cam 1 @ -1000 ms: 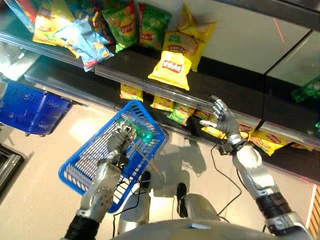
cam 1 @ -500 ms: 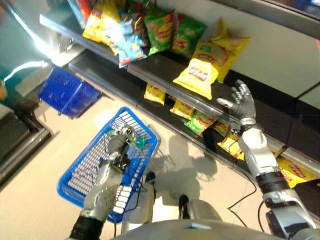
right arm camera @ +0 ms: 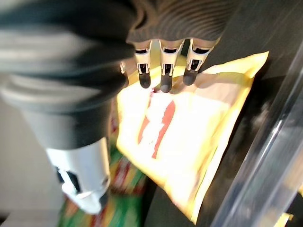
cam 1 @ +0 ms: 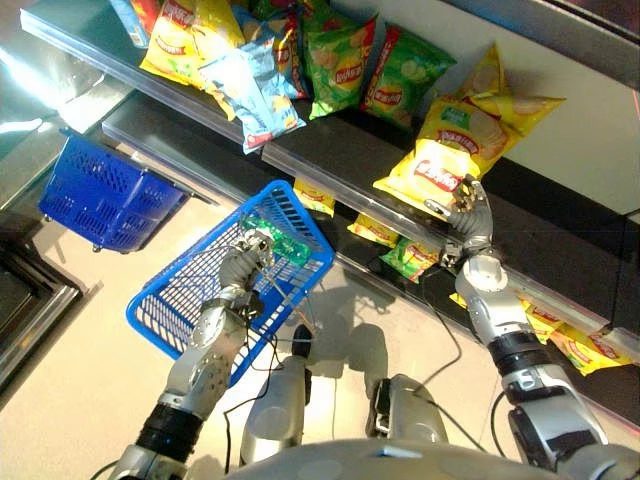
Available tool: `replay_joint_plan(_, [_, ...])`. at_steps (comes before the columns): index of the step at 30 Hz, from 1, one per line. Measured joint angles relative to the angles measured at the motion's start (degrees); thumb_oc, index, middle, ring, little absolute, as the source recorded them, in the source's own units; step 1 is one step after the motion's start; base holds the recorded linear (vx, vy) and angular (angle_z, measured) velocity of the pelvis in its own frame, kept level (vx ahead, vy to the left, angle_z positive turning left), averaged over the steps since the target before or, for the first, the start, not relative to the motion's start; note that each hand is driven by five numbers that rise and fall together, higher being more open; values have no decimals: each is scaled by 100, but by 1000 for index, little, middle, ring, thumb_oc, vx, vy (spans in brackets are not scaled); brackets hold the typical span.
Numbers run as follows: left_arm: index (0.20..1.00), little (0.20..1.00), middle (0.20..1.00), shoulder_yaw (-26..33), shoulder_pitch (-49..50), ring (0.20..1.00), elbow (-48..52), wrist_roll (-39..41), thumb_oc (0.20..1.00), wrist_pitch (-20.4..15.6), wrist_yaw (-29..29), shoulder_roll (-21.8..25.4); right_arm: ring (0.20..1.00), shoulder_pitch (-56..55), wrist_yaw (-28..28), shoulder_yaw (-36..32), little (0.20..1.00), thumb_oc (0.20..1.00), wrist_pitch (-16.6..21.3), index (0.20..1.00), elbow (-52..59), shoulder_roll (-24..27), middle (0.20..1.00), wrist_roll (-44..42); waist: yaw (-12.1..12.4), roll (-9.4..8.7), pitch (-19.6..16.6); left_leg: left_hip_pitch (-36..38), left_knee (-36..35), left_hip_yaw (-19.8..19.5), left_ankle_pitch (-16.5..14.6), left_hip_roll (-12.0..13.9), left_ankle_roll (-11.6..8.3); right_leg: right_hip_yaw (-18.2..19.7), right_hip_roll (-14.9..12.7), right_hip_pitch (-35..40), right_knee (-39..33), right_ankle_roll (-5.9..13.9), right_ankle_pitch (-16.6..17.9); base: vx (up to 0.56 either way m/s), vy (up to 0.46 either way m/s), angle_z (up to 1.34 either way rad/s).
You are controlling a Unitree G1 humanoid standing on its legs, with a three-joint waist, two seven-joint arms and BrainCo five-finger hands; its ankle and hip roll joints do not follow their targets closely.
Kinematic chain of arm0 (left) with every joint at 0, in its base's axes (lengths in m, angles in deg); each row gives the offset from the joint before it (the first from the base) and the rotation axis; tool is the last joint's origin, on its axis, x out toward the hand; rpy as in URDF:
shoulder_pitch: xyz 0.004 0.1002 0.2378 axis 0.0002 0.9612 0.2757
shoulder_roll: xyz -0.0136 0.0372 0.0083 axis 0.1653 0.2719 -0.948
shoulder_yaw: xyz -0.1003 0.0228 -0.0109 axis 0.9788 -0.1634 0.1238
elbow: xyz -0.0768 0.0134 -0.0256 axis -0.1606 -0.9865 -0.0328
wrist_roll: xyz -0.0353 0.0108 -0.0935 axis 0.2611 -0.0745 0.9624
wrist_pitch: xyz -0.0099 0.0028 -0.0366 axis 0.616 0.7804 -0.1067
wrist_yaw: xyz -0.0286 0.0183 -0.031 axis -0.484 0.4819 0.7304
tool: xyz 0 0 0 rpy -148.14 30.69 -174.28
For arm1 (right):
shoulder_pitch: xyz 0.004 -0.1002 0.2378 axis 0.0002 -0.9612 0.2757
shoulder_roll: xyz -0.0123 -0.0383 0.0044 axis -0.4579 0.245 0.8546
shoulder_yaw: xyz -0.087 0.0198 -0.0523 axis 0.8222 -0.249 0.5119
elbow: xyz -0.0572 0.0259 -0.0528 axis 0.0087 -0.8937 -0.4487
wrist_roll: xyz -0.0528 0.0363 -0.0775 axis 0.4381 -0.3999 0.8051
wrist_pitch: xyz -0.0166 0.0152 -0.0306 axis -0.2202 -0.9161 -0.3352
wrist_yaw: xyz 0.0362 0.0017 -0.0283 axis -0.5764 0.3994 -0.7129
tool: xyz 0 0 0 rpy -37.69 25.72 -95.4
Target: Pick up the snacks into the basket
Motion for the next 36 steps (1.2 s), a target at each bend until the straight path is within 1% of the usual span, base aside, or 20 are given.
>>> replay_joint_plan(1, [200,200,200,-19,2,200,0,0,200,-3,-11,-32,1000,-30,39,2,1000,1000,-5,1000,-19,-7,1000,-95,-104,-45,21,1,-25,-43,-1,-87,-3,106,3,58,-239,-62,149,52,-64,29])
replay_joint_plan(2, [200,200,200,-41,2,200,0,-3,200,-17,-11,-20,1000,-6,50,1,1000,1000,-3,1000,-57,0,1000,-163,-116,-104,42,-1,-57,-46,1,-141,-19,143,36,138,-500,-138,321,45,-66,23])
replay_joint_plan(3, [200,200,200,-34,18,200,0,-3,200,-27,-16,-24,1000,58,59,-11,1000,1000,-1,1000,-133,13,1000,-180,-104,-126,54,-4,-71,-35,1,-158,-45,159,44,185,-640,-241,628,52,-81,11])
replay_joint_plan(4, [200,200,200,-32,48,200,-5,-2,200,-32,-20,-32,1000,118,85,-24,1000,1000,7,1000,-218,25,1000,-212,-89,-115,70,-13,-67,-50,-24,-143,-99,151,84,226,-779,-293,963,50,-82,3])
replay_joint_plan(5, [200,200,200,-25,115,200,17,-2,200,-64,-24,-33,1000,260,84,-18,1000,1000,28,1000,-482,25,1000,-245,-55,-83,72,-9,-74,-82,-48,-94,-150,91,122,283,-861,-328,986,33,-74,-2])
replay_joint_plan(6, [200,200,200,-56,169,200,27,-2,200,-110,-23,-31,1000,533,107,-37,1000,1000,-15,1000,-957,67,1000,-378,-69,-70,75,-34,-66,-121,-75,-15,-212,78,229,307,-978,-393,1027,3,-28,-4])
replay_joint_plan(9, [200,200,200,-62,183,200,18,4,200,-96,-62,-59,1000,692,206,-58,1000,1000,-15,1000,-928,107,1000,-431,-94,-51,115,-113,-81,-126,-65,126,-302,62,372,238,-1033,-474,1021,22,-61,-4])
replay_joint_plan(12, [200,200,200,-78,166,200,6,3,200,-65,-94,-175,1000,818,278,-157,1000,1000,-3,1000,-1036,200,1000,-472,-127,72,192,-112,-91,-139,-100,159,-346,57,411,265,-1118,-495,1013,8,-29,-8])
replay_joint_plan(13, [200,200,200,-75,122,200,7,2,200,-65,-102,-188,1000,875,396,-200,1000,1000,-2,1000,-1120,304,1000,-473,-133,127,226,-110,-117,-138,-106,177,-355,49,429,274,-1148,-499,1011,0,0,0])
replay_joint_plan(15, [200,200,200,-87,98,200,7,3,200,-65,-109,-207,1000,936,493,-280,1000,1000,3,1000,-1116,353,1000,-475,-146,176,255,-106,-125,-131,-112,193,-365,51,448,271,-1156,-508,1004,27,-41,0])
replay_joint_plan(21, [200,200,200,-158,100,200,7,0,200,-64,-136,-227,1000,870,567,-359,1000,1000,8,1000,-1118,173,1000,-480,-188,186,260,35,-150,-118,-118,203,-375,66,471,400,-1159,-529,1002,5,-5,0])
replay_joint_plan(25, [200,200,200,-203,121,200,6,7,200,-44,-137,-221,1000,919,445,-253,1000,1000,2,1000,-1177,162,1000,-520,-261,185,261,86,-195,-110,-119,202,-376,82,451,426,-1171,-535,1006,-33,2,-3])
replay_joint_plan(26, [200,200,200,-274,115,200,8,7,200,-43,-135,-214,1000,982,387,-82,1000,1000,0,1000,-1184,234,1000,-528,-260,185,261,46,-183,-78,-118,205,-374,118,459,359,-1157,-547,1027,-21,-7,-15])
replay_joint_plan(29, [200,200,200,-339,95,200,8,9,200,-43,-113,-250,1000,1140,191,103,1000,1000,4,1000,-1269,373,1000,-578,-264,188,262,-13,-160,-33,-119,227,-377,173,485,284,-1151,-551,1040,-21,-12,-12])
replay_joint_plan(31, [200,200,200,-330,91,200,36,10,200,-54,-76,-231,1000,1356,59,360,1000,1000,-2,1000,-1303,609,1000,-658,-256,225,286,-120,-115,-39,-126,237,-387,172,499,192,-1137,-552,1040,-42,-22,1])
replay_joint_plan(33, [200,200,200,-331,22,200,41,19,200,-56,-35,-233,1000,1708,-95,519,1000,1000,9,1000,-1253,805,1000,-682,-238,288,435,-260,-44,-68,-125,239,-387,164,516,67,-1072,-558,1037,-24,-24,6])
replay_joint_plan(36, [200,200,200,-330,-52,200,42,32,200,-56,-20,-230,1000,2021,-135,541,1000,1000,32,1000,-1149,879,1000,-705,-202,336,667,-388,33,-122,-126,241,-389,152,528,-20,-1016,-568,1030,-12,-38,8])
